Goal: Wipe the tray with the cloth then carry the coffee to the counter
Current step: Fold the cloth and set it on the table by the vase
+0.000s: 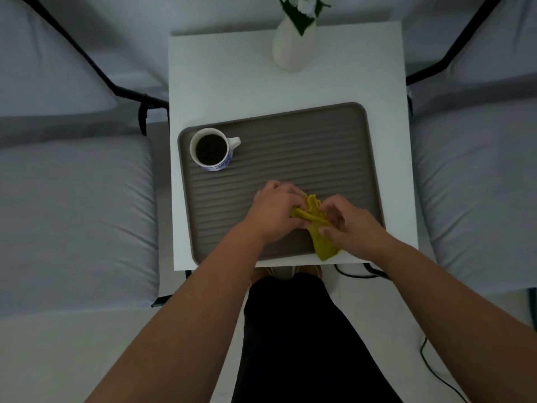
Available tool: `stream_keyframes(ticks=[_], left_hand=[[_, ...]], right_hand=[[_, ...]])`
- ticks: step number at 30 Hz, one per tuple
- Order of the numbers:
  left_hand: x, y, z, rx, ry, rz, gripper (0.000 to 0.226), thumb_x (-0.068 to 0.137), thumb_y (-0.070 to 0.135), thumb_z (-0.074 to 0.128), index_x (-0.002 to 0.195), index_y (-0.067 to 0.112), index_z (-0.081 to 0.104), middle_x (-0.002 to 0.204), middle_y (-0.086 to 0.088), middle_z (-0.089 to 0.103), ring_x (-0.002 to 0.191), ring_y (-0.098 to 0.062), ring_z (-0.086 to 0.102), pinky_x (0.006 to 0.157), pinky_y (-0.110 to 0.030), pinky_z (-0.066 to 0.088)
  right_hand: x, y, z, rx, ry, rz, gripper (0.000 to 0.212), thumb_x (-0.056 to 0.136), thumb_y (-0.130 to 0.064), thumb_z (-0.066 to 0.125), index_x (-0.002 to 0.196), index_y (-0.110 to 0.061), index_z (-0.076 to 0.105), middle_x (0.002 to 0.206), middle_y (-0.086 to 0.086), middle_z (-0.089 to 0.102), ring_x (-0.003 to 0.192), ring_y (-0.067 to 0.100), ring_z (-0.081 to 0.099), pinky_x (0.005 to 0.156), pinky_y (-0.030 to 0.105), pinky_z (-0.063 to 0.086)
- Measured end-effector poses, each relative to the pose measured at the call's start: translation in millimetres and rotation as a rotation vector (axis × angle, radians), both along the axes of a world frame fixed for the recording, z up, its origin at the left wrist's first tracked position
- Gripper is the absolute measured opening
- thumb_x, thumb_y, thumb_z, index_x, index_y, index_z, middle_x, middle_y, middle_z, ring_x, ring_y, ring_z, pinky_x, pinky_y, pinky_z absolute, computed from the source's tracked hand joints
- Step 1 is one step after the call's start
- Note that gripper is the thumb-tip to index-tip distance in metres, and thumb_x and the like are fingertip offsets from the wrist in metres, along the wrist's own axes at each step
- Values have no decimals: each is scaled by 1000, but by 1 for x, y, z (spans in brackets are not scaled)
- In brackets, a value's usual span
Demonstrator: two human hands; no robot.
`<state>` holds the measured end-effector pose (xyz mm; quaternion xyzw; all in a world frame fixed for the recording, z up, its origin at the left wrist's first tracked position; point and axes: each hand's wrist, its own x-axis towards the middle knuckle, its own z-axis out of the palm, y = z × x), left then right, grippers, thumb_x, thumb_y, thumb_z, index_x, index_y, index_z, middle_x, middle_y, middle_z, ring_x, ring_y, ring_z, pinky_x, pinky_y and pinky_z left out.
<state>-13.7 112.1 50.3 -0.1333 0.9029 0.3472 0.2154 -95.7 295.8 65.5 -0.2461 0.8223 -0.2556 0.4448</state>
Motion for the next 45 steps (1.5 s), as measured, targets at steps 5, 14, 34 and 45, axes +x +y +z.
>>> stream_keyframes(ticks=[5,14,34,45], left_hand=[[15,-6,-4,19,67,59,19,74,43,74,88,33,69,103,14,67,117,-17,44,98,-45,37],[24,-11,20,101,169,196,12,78,35,74,87,32,67,83,17,62,90,-8,54,82,-35,47],[-85,6,110,256,482,603,16,97,46,44,94,31,45,66,6,52,60,-1,50,54,-24,41],[-132,38,63,1415,-43,1049,47,86,36,60,127,15,58,123,-13,66,111,-32,63,85,-48,55]], right_hand=[[-7,26,-17,286,147,263,16,81,-40,65,93,-29,66,88,-5,62,95,20,57,82,35,42],[-34,23,26,-243,-143,-390,20,84,-16,68,83,-35,73,83,-7,74,83,9,66,81,24,50],[-90,-26,99,-515,298,-816,12,100,-36,35,98,-34,47,79,-15,49,71,-4,48,66,24,45],[-147,2,67,-628,-709,-1017,70,85,-5,62,137,-37,29,121,5,57,109,27,60,79,41,57]])
